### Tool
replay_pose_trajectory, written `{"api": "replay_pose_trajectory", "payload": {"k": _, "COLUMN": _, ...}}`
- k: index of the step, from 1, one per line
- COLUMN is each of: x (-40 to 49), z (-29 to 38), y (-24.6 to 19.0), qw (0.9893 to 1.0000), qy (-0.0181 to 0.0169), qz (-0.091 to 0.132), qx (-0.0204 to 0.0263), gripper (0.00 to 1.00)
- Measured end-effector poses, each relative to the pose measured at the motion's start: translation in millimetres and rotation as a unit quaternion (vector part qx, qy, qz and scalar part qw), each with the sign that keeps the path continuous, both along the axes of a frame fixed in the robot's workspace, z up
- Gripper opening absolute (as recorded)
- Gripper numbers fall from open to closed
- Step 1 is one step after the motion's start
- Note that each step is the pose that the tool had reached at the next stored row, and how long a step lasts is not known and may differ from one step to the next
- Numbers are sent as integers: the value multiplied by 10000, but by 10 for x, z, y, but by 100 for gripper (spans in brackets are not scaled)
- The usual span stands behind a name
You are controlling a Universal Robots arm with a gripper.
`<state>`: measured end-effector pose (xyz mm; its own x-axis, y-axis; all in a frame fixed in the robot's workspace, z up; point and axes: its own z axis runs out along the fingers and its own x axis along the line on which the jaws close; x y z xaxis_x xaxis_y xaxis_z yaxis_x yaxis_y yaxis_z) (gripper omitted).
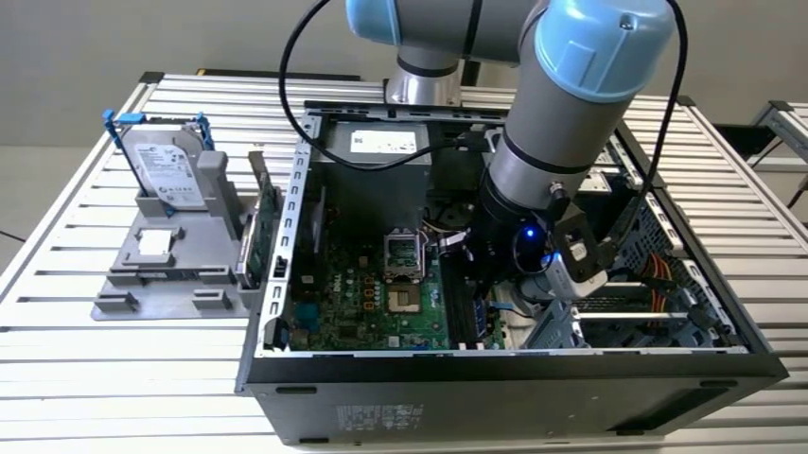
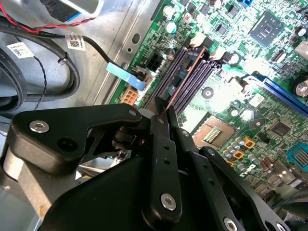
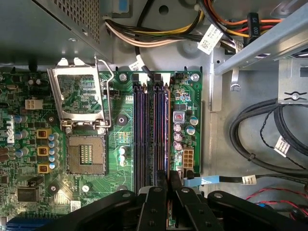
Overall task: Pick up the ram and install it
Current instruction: 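Insert the ram into the slot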
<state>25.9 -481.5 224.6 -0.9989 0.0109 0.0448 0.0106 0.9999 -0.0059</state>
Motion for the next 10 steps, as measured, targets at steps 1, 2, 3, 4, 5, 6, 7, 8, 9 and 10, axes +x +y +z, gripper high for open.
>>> {"api": "replay_pose_trajectory", "payload": {"k": 1, "x": 0, "z": -1, "y": 0, "qw": 10000, "qy": -1, "qz": 1, "qx": 0, "gripper": 0}}
{"api": "replay_pose_trajectory", "payload": {"k": 2, "x": 0, "z": -1, "y": 1, "qw": 10000, "qy": -1, "qz": 0, "qx": -1, "gripper": 0}}
{"api": "replay_pose_trajectory", "payload": {"k": 3, "x": 0, "z": -5, "y": 3, "qw": 10000, "qy": -1, "qz": 0, "qx": -1, "gripper": 0}}
{"api": "replay_pose_trajectory", "payload": {"k": 4, "x": 0, "z": -13, "y": 6, "qw": 10000, "qy": -2, "qz": 0, "qx": 1, "gripper": 0}}
{"api": "replay_pose_trajectory", "payload": {"k": 5, "x": 0, "z": -16, "y": 10, "qw": 10000, "qy": -1, "qz": 0, "qx": -2, "gripper": 0}}
{"api": "replay_pose_trajectory", "payload": {"k": 6, "x": 0, "z": -19, "y": 13, "qw": 10000, "qy": -2, "qz": 0, "qx": -1, "gripper": 0}}
{"api": "replay_pose_trajectory", "payload": {"k": 7, "x": 0, "z": -22, "y": 16, "qw": 10000, "qy": -1, "qz": 0, "qx": 0, "gripper": 0}}
{"api": "replay_pose_trajectory", "payload": {"k": 8, "x": 0, "z": -27, "y": 22, "qw": 10000, "qy": -1, "qz": 0, "qx": -1, "gripper": 0}}
{"api": "replay_pose_trajectory", "payload": {"k": 9, "x": 0, "z": -35, "y": 30, "qw": 10000, "qy": -1, "qz": 0, "qx": -2, "gripper": 0}}
{"api": "replay_pose_trajectory", "payload": {"k": 10, "x": 0, "z": -42, "y": 34, "qw": 10000, "qy": -1, "qz": 0, "qx": -3, "gripper": 0}}
